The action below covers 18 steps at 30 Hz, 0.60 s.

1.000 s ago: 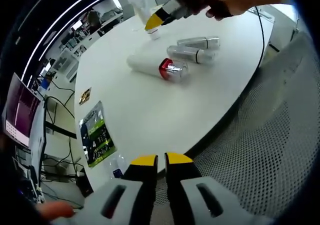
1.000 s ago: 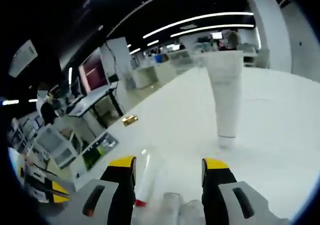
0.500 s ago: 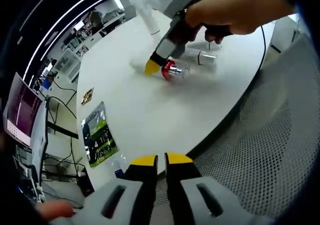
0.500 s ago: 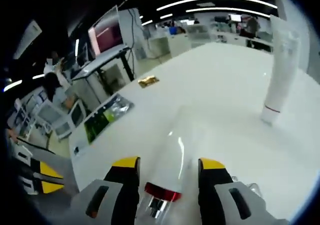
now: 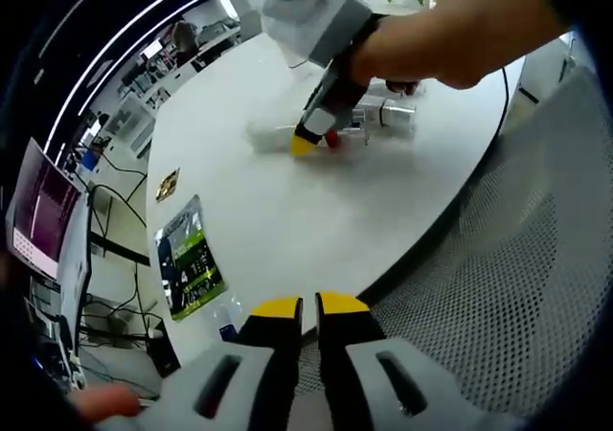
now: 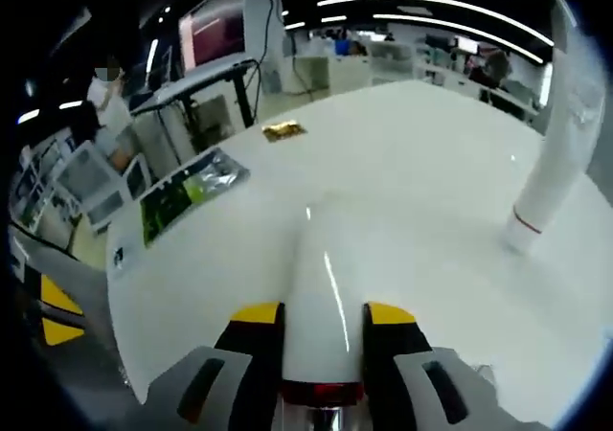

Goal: Arrange the skincare products in the storage area until every visible bottle or jar stands upright without overlapping.

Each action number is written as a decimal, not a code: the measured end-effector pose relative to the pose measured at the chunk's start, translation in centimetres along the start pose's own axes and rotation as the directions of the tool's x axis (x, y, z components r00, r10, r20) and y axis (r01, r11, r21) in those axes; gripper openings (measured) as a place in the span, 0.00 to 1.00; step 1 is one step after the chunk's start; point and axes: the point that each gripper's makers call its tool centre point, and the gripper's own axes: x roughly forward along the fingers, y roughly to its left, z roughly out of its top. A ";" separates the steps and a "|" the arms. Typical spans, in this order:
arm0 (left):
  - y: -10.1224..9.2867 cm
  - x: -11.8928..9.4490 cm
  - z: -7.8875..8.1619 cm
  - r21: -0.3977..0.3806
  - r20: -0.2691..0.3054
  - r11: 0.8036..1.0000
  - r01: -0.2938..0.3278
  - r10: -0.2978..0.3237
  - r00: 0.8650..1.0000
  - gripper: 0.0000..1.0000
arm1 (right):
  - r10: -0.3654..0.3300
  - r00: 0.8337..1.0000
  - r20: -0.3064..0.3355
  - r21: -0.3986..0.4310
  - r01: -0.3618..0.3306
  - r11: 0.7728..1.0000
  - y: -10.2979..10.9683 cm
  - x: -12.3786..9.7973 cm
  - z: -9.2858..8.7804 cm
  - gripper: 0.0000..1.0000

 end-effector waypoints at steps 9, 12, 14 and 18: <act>0.2 -0.2 0.5 -0.001 0.031 1.000 -0.011 0.011 0.999 0.00 | 0.054 0.998 0.016 0.086 -0.056 0.995 -0.2 -0.5 0.0 0.27; 0.3 -0.2 0.5 0.005 0.030 1.000 -0.014 0.014 0.999 0.00 | 0.084 0.996 0.032 0.107 -0.087 0.990 0.1 -0.9 0.2 0.27; 0.2 -0.2 0.4 0.009 0.024 1.000 -0.013 0.013 1.000 0.00 | 0.103 0.994 0.046 0.122 -0.108 0.987 0.3 -0.9 0.5 0.26; 0.2 -0.1 0.4 0.017 0.020 1.000 -0.013 0.013 1.000 0.00 | 0.128 0.988 0.082 0.168 -0.141 0.976 0.4 -1.3 1.1 0.26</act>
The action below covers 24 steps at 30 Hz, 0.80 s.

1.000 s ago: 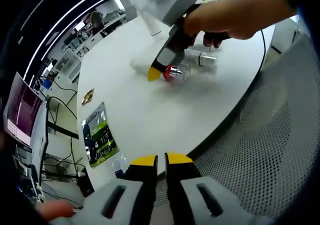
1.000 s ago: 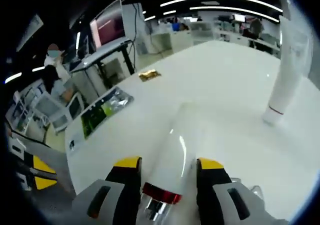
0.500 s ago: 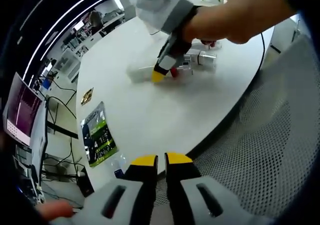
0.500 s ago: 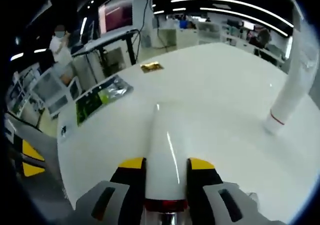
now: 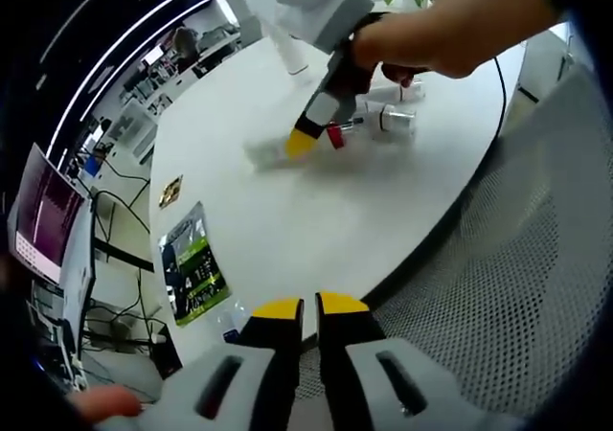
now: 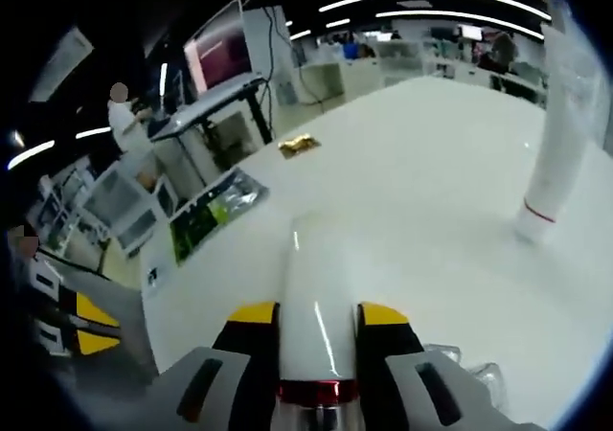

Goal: Arrange the skincare products in the storage area until every visible bottle or jar stands upright without overlapping.

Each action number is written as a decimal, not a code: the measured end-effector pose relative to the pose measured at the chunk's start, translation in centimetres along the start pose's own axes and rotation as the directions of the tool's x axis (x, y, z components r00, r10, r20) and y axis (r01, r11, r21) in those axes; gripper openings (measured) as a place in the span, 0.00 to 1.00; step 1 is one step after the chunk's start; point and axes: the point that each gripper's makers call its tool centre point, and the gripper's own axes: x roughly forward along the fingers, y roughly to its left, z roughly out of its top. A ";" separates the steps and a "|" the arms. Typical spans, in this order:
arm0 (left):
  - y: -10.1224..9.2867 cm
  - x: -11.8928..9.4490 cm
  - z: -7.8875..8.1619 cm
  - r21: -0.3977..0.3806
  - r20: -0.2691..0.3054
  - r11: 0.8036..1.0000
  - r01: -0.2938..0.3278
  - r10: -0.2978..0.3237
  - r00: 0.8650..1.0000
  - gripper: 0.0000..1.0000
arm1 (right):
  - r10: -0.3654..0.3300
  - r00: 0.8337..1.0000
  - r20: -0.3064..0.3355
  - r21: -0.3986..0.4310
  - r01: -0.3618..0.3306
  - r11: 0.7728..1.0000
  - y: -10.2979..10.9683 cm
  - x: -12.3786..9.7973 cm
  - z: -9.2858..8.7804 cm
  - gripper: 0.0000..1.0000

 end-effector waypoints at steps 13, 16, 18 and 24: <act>0.1 0.0 0.4 0.007 0.014 1.000 -0.011 0.011 1.000 0.00 | 0.059 0.995 -0.084 -0.135 -0.070 0.988 0.3 -0.1 -0.5 0.25; 0.2 -0.1 0.4 0.006 0.016 1.000 -0.015 0.014 1.000 0.00 | 0.072 0.985 -0.156 -0.326 -0.120 0.938 1.0 0.4 -1.1 0.25; 0.3 -0.2 0.5 0.004 0.024 1.000 -0.019 0.019 1.000 0.00 | 0.058 0.980 -0.192 -0.419 -0.135 0.898 1.1 0.5 -1.4 0.25; 0.2 -0.1 0.3 0.010 0.010 1.000 -0.019 0.019 1.000 0.00 | 0.080 0.963 -0.257 -0.508 -0.205 0.837 1.7 0.9 -2.2 0.25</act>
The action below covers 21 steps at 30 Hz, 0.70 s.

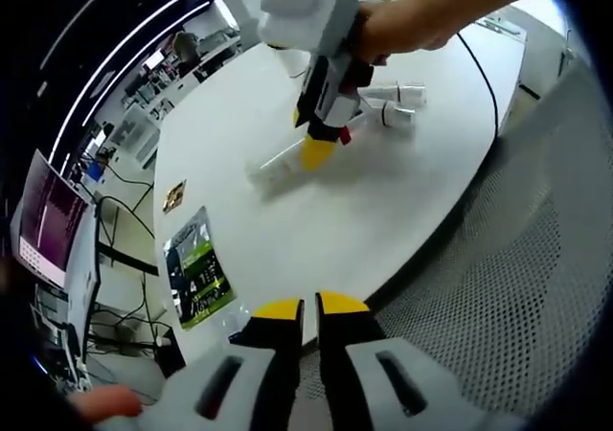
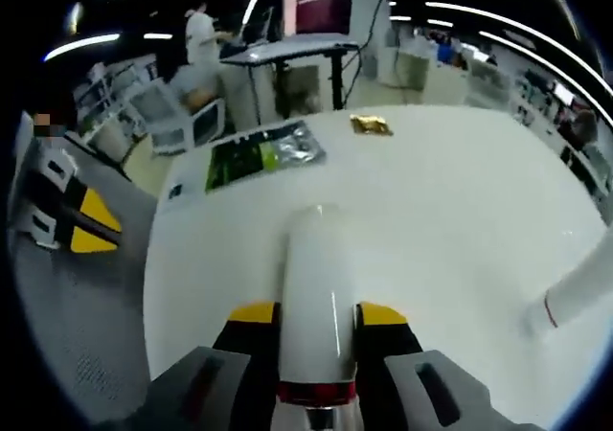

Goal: Arrange the skincare products in the storage area until every visible bottle or jar stands upright without overlapping.

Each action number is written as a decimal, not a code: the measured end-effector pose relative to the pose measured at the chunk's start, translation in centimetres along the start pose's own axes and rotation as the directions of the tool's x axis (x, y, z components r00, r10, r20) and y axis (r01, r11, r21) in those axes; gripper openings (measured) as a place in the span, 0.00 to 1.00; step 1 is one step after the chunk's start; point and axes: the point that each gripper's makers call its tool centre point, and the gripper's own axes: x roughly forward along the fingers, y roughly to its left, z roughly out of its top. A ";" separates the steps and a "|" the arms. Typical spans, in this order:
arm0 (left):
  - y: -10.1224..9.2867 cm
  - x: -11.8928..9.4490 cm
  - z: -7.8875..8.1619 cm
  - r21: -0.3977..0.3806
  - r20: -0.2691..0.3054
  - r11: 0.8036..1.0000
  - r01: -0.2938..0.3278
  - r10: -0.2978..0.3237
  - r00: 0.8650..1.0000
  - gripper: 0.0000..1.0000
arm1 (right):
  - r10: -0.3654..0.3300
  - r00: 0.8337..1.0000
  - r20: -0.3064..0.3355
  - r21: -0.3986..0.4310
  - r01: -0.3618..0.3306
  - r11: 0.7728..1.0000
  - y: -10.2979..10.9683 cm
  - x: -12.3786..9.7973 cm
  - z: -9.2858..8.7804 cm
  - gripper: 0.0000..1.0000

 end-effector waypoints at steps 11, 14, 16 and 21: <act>-0.1 -0.1 0.2 0.000 0.004 1.000 0.000 0.000 1.000 0.00 | 0.132 0.986 -0.104 -0.127 -0.145 0.981 2.0 0.3 -0.6 0.26; -0.2 0.0 0.2 0.001 0.004 1.000 0.004 -0.004 1.000 0.00 | 0.144 0.976 -0.163 -0.211 -0.177 0.961 1.7 0.4 -0.7 0.26; -0.3 0.0 0.2 0.001 0.002 1.000 0.009 -0.009 1.000 0.00 | 0.151 0.966 -0.211 -0.267 -0.205 0.942 1.5 0.5 -0.8 0.26; -0.6 0.0 0.1 0.008 -0.001 1.000 0.024 -0.024 1.000 0.00 | 0.176 0.930 -0.324 -0.396 -0.302 0.867 1.5 0.7 -0.7 0.27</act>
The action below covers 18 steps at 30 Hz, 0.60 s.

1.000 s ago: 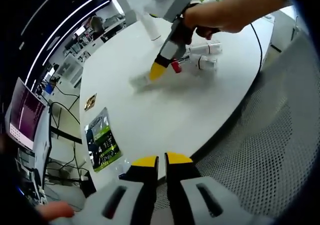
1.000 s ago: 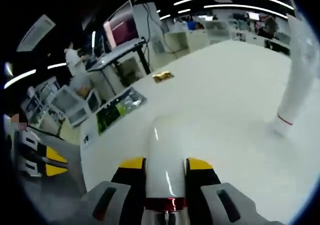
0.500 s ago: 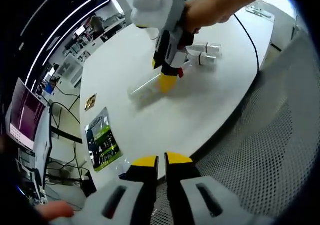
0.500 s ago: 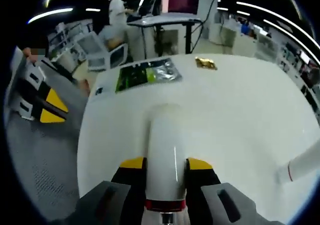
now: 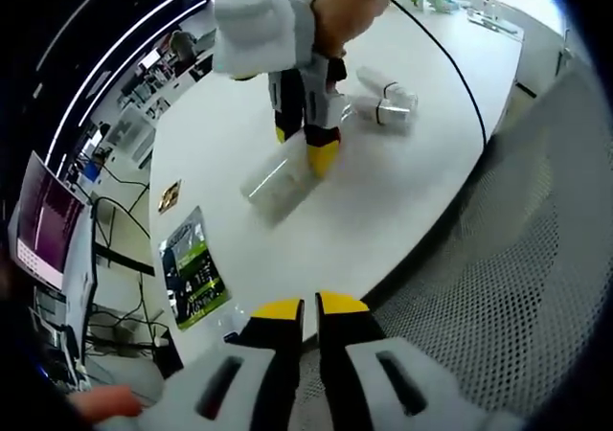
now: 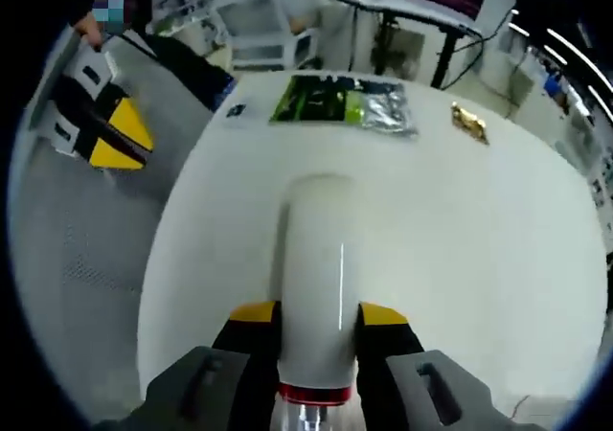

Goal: Arrange the skincare products in the storage area until every visible bottle or jar stands upright without overlapping.

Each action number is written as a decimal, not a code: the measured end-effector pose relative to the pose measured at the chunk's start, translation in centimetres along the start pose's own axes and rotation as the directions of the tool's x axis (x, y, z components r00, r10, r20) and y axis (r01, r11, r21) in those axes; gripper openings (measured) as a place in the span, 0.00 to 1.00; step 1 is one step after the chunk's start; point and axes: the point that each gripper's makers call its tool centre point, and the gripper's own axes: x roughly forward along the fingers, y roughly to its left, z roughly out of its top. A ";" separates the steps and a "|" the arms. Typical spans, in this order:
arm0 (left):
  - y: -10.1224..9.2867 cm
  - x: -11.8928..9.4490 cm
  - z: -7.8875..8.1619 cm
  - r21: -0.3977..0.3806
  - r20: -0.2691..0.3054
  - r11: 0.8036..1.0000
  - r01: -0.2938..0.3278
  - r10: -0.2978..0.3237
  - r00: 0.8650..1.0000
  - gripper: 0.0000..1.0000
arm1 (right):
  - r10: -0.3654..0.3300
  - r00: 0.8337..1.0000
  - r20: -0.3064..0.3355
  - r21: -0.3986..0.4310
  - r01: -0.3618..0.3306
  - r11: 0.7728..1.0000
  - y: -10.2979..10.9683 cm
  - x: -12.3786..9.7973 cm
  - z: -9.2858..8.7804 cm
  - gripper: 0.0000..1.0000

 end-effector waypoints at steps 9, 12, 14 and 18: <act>-0.7 0.1 0.0 0.020 0.001 0.999 0.028 -0.028 1.000 0.00 | 0.064 0.991 -0.113 -0.221 -0.088 0.971 0.0 0.4 0.5 0.27; -1.0 0.1 0.1 0.031 0.005 0.999 0.035 -0.035 0.999 0.00 | 0.081 0.984 -0.159 -0.310 -0.128 0.942 0.0 0.5 0.6 0.27; -1.0 0.0 0.2 0.034 0.015 0.999 0.036 -0.036 0.999 0.00 | 0.087 0.977 -0.197 -0.388 -0.159 0.908 0.0 0.5 0.6 0.27; -1.3 0.1 0.4 0.042 0.022 0.998 0.047 -0.048 0.999 0.00 | 0.077 0.957 -0.281 -0.520 -0.219 0.826 -0.2 0.6 0.4 0.26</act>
